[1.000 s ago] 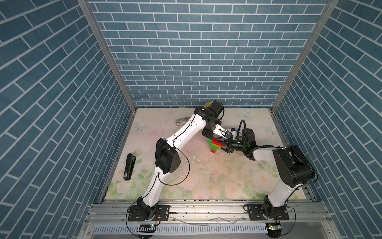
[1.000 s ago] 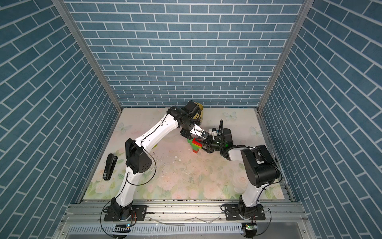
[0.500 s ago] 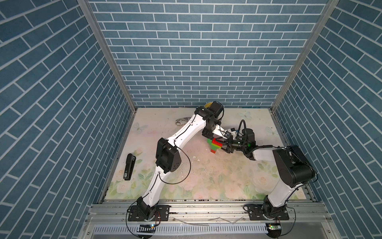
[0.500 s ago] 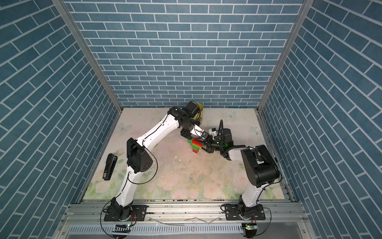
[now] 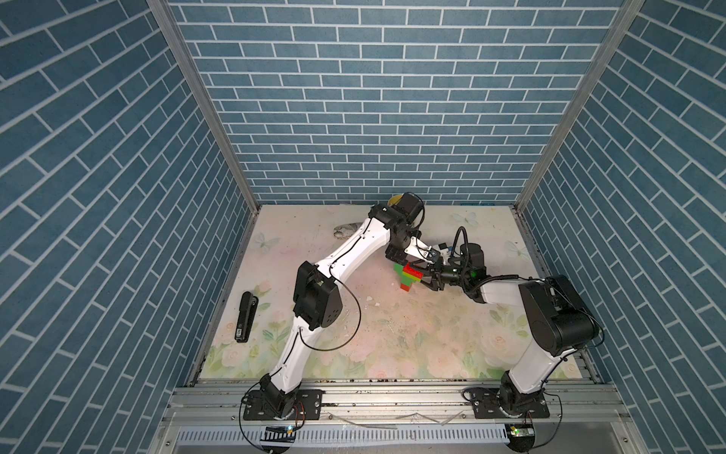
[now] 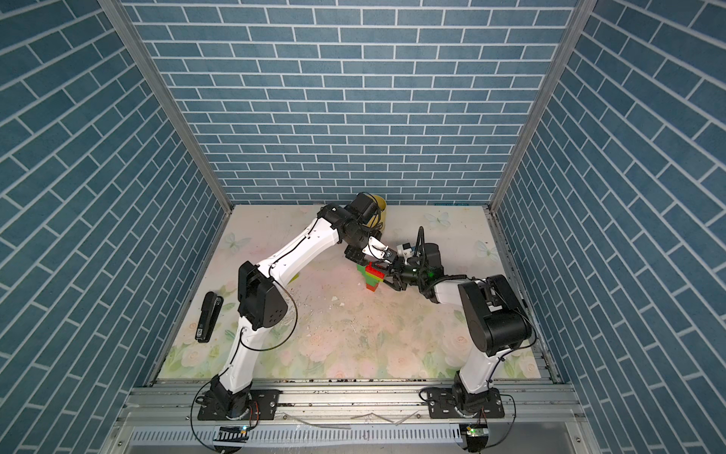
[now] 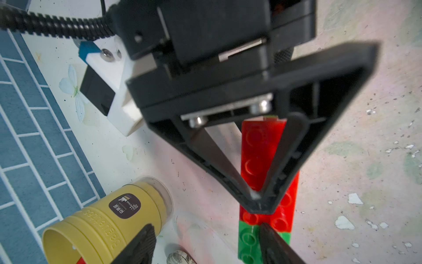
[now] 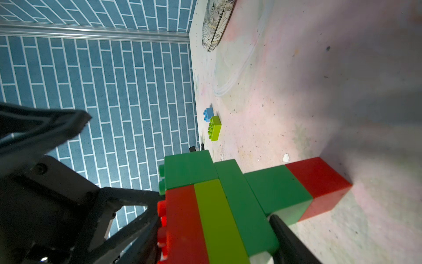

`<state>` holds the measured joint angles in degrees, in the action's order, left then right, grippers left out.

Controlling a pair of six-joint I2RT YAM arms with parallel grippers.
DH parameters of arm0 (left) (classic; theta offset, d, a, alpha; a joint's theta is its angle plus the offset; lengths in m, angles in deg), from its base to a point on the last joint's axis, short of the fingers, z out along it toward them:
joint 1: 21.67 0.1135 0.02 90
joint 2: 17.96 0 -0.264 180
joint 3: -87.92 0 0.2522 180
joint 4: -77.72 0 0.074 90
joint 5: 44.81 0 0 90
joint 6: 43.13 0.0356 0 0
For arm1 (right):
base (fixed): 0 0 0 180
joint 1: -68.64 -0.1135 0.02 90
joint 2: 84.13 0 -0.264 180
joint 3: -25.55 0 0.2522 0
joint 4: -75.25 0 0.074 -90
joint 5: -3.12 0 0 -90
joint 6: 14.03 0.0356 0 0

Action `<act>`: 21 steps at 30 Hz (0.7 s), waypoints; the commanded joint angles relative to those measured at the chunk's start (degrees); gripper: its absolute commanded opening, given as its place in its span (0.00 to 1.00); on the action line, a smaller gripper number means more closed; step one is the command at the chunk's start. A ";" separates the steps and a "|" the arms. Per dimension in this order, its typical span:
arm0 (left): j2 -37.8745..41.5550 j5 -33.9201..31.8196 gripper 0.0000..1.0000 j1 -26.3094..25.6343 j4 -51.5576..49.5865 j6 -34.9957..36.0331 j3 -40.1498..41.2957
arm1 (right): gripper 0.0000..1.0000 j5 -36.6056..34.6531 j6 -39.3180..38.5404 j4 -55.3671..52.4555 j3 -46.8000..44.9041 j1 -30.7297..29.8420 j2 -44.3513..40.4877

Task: Assemble a spoon with lego
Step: Assemble the lego brick with the lego brick.

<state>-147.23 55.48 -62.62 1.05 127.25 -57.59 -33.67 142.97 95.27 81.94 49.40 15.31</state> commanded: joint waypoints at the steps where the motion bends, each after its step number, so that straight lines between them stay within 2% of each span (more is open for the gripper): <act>1: -2.26 0.44 0.74 -0.93 -3.40 -0.65 1.64 | 0.73 -2.76 -3.28 -10.25 -1.31 0.15 1.84; 13: -1.33 -0.54 0.75 -0.89 -2.83 -0.66 1.03 | 0.88 -2.48 -2.51 -11.60 0.14 0.09 -1.09; 21: -1.15 -0.48 0.76 -0.89 -2.17 -0.72 0.47 | 0.92 -2.00 -1.96 -12.43 1.22 0.13 -3.53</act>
<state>-147.18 55.13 -63.08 2.12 127.03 -57.63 -34.77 141.55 87.00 82.60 49.53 13.01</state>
